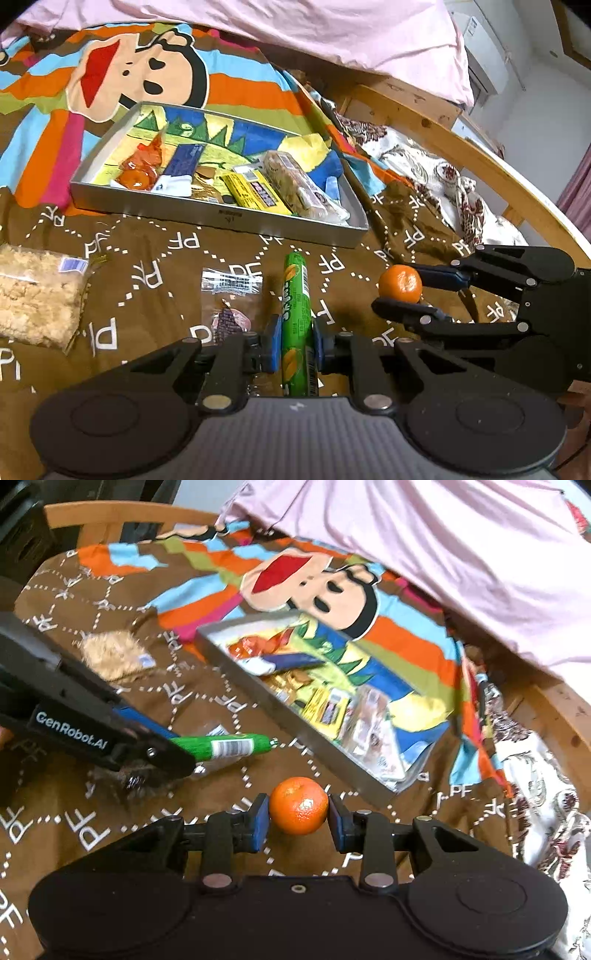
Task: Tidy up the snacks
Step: 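Grasp the mandarin orange with the right gripper while the left gripper grasps the green tube, then carry the green tube and orange into the tray and open both grippers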
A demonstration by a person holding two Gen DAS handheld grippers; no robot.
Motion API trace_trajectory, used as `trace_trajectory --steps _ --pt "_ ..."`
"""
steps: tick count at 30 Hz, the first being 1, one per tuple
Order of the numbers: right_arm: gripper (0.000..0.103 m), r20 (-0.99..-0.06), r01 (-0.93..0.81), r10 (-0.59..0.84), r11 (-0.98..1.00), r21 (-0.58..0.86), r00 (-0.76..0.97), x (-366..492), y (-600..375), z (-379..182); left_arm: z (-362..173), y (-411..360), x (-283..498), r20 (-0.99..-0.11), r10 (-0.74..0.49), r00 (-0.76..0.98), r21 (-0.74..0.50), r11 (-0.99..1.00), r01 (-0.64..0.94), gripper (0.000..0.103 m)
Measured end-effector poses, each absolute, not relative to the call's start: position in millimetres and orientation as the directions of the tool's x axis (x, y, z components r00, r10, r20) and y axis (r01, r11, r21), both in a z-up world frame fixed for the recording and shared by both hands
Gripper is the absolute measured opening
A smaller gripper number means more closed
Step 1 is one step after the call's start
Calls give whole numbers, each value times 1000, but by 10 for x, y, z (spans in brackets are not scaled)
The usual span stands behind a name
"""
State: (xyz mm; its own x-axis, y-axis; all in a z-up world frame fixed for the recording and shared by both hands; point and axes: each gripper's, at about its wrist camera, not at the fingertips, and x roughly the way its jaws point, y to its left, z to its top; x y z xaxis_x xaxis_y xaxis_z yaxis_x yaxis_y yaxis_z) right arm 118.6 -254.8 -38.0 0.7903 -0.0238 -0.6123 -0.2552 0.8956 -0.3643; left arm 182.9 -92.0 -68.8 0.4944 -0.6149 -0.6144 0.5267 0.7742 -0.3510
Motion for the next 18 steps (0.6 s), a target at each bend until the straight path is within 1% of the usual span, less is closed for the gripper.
trace_trajectory --steps 3,6,9,11,14,18 --pt "35 -573 -219 -37 902 -371 819 1178 -2565 -330 -647 -863 1816 -582 -626 519 -373 773 514 19" --pt "36 -536 -173 -65 907 -383 842 1204 -2592 -306 -572 -800 1822 -521 -639 565 -401 768 500 19" --pt "36 -506 -133 -88 913 -385 858 1263 -2620 -299 -512 -771 1852 -462 -626 629 -403 779 480 19" --pt "36 -484 -109 -103 914 -390 869 1323 -2625 -303 -476 -775 1916 -423 -610 670 -393 790 471 19" --pt "36 -456 -79 -108 925 -372 883 1427 -2629 -304 -422 -816 2039 -388 -577 719 -355 813 462 19" --pt "36 -434 -35 -117 944 -328 893 1609 -2613 -333 -384 -855 2265 -349 -553 757 -358 825 438 19"
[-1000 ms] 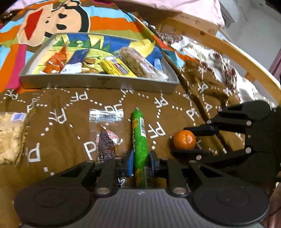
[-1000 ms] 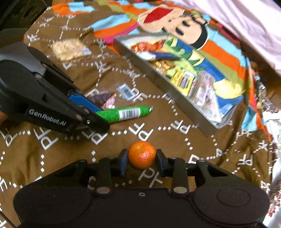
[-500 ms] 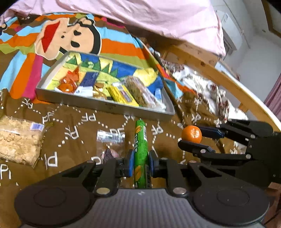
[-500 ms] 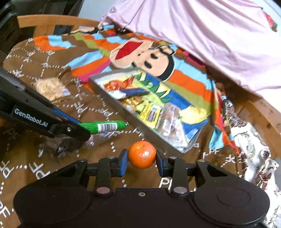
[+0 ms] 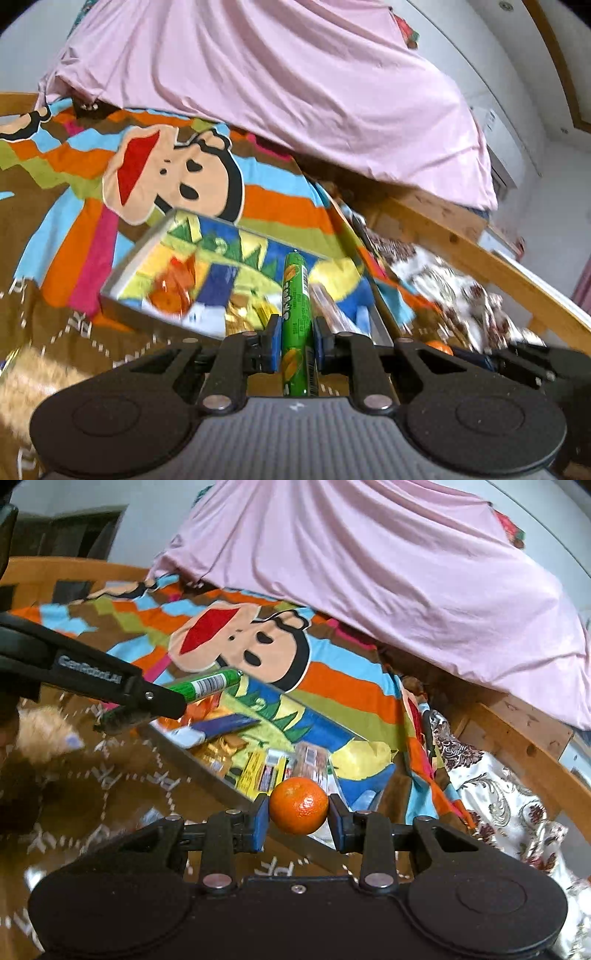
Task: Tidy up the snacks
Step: 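Carry the green tube and orange into the tray and open both grippers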
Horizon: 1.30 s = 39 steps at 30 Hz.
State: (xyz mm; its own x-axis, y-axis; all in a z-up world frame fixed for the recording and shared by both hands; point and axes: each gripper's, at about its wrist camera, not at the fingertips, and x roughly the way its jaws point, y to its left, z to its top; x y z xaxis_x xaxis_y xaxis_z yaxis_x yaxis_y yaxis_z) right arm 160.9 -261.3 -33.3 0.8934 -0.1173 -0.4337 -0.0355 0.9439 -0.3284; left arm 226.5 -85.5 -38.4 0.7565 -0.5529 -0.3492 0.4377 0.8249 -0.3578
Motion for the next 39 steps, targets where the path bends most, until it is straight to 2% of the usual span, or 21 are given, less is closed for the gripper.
trace_trajectory --steps 8,16,26,39 --pt "36 -412 48 -118 983 -176 904 2095 -2663 -416 -446 -945 2737 -327 -502 801 -324 855 404 19" --pt "36 -426 69 -117 990 -127 897 2484 -2679 -574 -612 -1076 3033 -344 -489 801 -267 869 416 19" --pt "36 -449 50 -124 984 -172 885 2665 -2605 -765 -949 -1185 3299 -376 -502 779 -313 860 403 19" --pt "36 -486 39 -131 980 -195 864 2755 -2560 -910 -1115 -1173 3447 -427 -505 750 -371 854 365 19"
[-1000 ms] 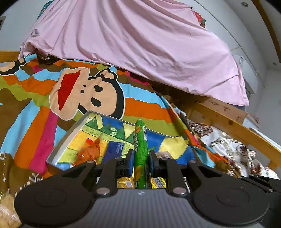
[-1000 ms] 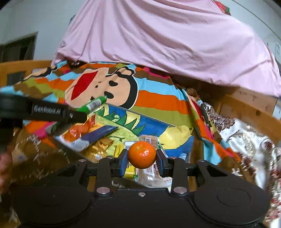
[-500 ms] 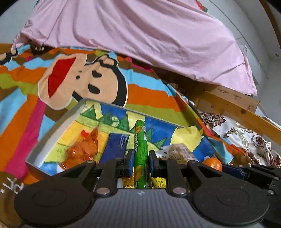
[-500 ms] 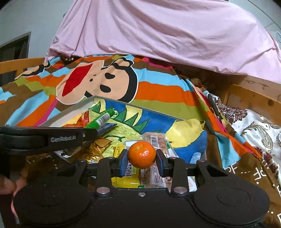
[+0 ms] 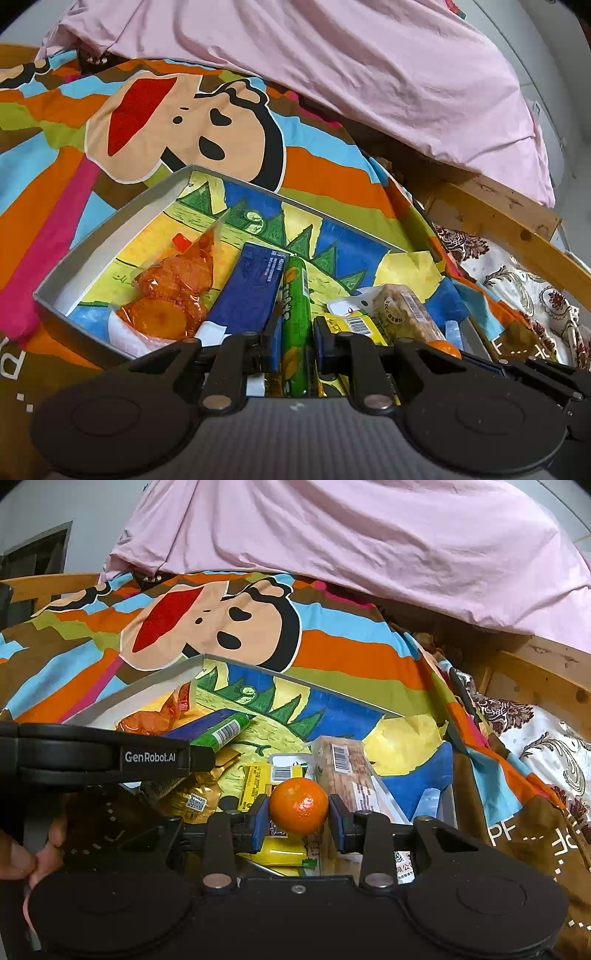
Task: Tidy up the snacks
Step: 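Carry the green tube and orange into the tray and open both grippers, then lift both tools up and away from the tray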
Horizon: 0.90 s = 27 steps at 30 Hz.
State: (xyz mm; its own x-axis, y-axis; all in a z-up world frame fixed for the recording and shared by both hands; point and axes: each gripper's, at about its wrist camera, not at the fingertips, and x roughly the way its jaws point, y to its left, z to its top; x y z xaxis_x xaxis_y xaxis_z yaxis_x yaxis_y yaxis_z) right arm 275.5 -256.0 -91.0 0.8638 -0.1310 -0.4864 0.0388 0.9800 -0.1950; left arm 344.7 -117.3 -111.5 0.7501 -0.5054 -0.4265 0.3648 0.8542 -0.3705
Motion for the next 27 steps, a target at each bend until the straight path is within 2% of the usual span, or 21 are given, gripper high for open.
trace_trajectory --steps 7,13,15,17,20,22,27 --pt "37 -489 51 -139 981 -189 861 2764 -2576 -904 -1121 -1185 3447 -431 -504 749 -366 856 366 19" --pt "51 -471 80 -151 983 -167 869 2711 -2609 -809 -1063 -1119 3406 -397 -551 734 -429 818 383 22" --pt "56 -457 92 -153 984 -153 876 2670 -2631 -745 -1007 -1095 3376 -386 -548 742 -428 819 382 32" --pt "59 -441 110 -160 984 -138 883 2623 -2654 -670 -934 -1062 3334 -376 -543 751 -430 820 378 33" --pt "67 -408 146 -178 983 -108 896 2527 -2700 -521 -811 -994 3272 -364 -533 764 -436 822 366 41" --pt "76 -381 170 -190 982 -84 905 2446 -2740 -406 -718 -942 3214 -350 -522 778 -434 826 359 45" --pt "86 -303 211 -209 977 -25 930 2176 -2816 -110 -442 -806 2991 -313 -476 822 -407 849 337 68"
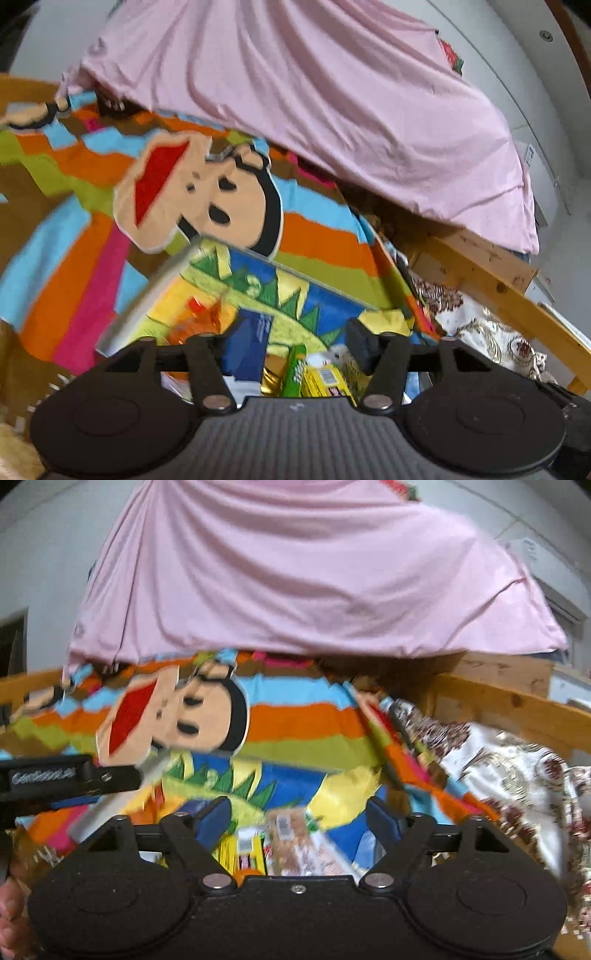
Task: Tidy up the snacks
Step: 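Lift both tools up and away from the tray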
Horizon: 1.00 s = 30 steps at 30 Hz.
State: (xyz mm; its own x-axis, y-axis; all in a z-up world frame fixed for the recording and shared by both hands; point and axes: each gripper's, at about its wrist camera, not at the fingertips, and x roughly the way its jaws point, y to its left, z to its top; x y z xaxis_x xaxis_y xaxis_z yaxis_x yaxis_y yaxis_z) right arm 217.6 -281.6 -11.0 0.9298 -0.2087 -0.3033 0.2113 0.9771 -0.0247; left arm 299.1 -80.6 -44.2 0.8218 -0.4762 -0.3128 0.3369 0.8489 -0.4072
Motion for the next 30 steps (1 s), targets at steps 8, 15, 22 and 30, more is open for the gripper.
trace_trajectory --steps 8,15,22,30 --pt "95 -189 209 -202 978 21 961 1642 -2838 279 24 -599 2464 -226 -389 893 -347 889 299 100" --pt "98 -130 186 -181 982 28 975 1149 -2714 460 309 -431 1960 -171 -336 926 -292 915 278 102" --pt "101 -100 163 -159 986 31 982 666 -2605 541 402 -315 1525 -160 -295 942 -209 943 259 102" --pt "102 -115 136 -132 990 29 985 239 -2465 543 375 -83 1091 -199 -247 948 -144 965 221 102"
